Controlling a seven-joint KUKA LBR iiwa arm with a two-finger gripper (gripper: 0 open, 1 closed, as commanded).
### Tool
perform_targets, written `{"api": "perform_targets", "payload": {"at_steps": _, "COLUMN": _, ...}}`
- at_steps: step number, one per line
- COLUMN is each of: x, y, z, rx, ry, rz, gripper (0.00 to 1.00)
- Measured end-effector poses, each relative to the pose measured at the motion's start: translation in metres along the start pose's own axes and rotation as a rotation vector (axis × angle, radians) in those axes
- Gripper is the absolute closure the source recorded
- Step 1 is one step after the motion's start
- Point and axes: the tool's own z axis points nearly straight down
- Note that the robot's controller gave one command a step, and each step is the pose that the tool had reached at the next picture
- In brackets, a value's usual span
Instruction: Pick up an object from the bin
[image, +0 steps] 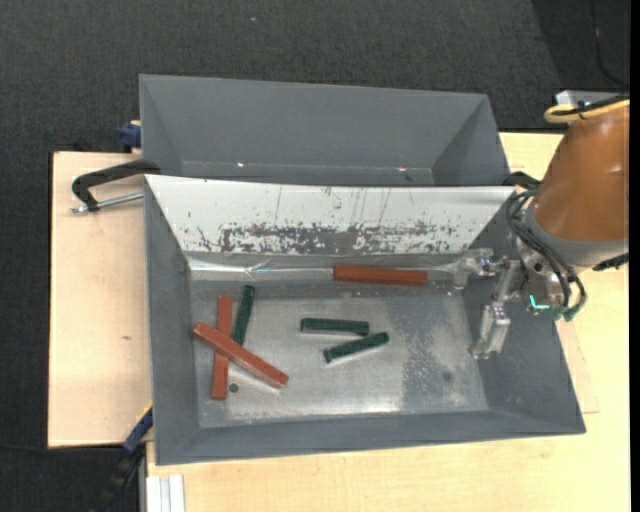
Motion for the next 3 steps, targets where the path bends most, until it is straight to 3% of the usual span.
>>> {"api": "perform_targets", "payload": {"at_steps": 1, "x": -0.002, "y": 0.000, "z": -0.004, "rx": 0.001, "ry": -0.008, "rz": -0.002, "gripper": 0.00}}
{"api": "perform_targets", "payload": {"at_steps": 2, "x": -0.002, "y": 0.035, "z": 0.040, "rx": 0.003, "ry": -0.014, "rz": -0.058, "gripper": 0.00}}
{"api": "perform_targets", "payload": {"at_steps": 3, "x": -0.030, "y": 0.070, "z": 0.095, "rx": 0.001, "ry": -0.012, "rz": -0.054, "gripper": 0.00}}
